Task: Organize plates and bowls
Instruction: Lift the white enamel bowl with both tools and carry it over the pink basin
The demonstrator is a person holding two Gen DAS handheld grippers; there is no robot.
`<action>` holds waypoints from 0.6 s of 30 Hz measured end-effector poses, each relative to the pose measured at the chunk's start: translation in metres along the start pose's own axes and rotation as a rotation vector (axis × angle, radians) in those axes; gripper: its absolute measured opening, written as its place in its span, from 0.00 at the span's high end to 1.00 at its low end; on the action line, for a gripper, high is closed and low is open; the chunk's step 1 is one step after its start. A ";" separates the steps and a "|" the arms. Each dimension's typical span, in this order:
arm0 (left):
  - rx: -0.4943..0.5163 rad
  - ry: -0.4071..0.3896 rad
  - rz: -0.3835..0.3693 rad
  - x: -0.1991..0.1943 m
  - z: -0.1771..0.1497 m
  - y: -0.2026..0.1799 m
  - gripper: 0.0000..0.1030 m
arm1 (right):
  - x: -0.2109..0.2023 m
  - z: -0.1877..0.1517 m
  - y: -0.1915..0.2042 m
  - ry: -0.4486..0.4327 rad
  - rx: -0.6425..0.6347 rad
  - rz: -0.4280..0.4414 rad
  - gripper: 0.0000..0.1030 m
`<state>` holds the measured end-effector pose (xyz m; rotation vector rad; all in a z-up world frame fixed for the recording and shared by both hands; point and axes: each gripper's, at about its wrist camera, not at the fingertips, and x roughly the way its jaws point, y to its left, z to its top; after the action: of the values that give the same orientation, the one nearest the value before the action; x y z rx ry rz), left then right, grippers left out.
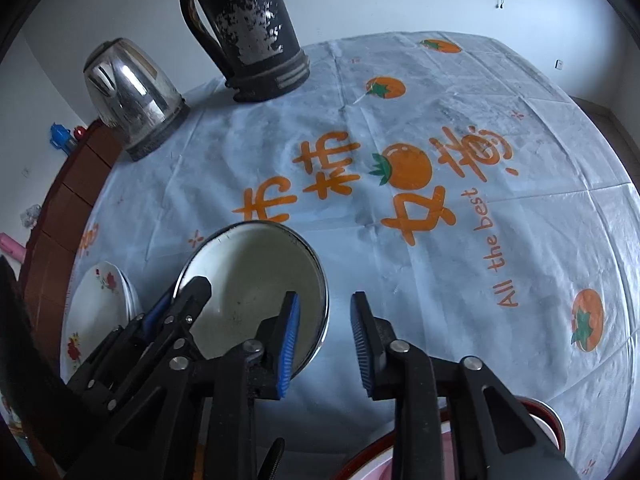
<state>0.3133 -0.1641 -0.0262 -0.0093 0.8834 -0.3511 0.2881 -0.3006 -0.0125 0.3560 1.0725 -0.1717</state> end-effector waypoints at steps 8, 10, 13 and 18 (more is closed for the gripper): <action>-0.023 0.004 -0.033 0.002 0.002 0.005 0.94 | 0.002 -0.003 0.001 -0.008 0.013 0.026 0.88; -0.031 0.005 -0.041 0.001 0.002 0.006 0.94 | 0.000 -0.005 0.000 -0.016 0.020 0.033 0.88; -0.030 -0.008 -0.042 -0.005 0.003 0.005 0.94 | -0.005 -0.010 0.001 -0.040 0.027 0.042 0.88; -0.022 -0.033 -0.048 -0.020 0.005 0.002 0.94 | -0.019 -0.014 0.001 -0.073 0.017 0.049 0.89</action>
<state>0.3061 -0.1570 -0.0084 -0.0568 0.8557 -0.3848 0.2685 -0.2949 -0.0014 0.3882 0.9895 -0.1494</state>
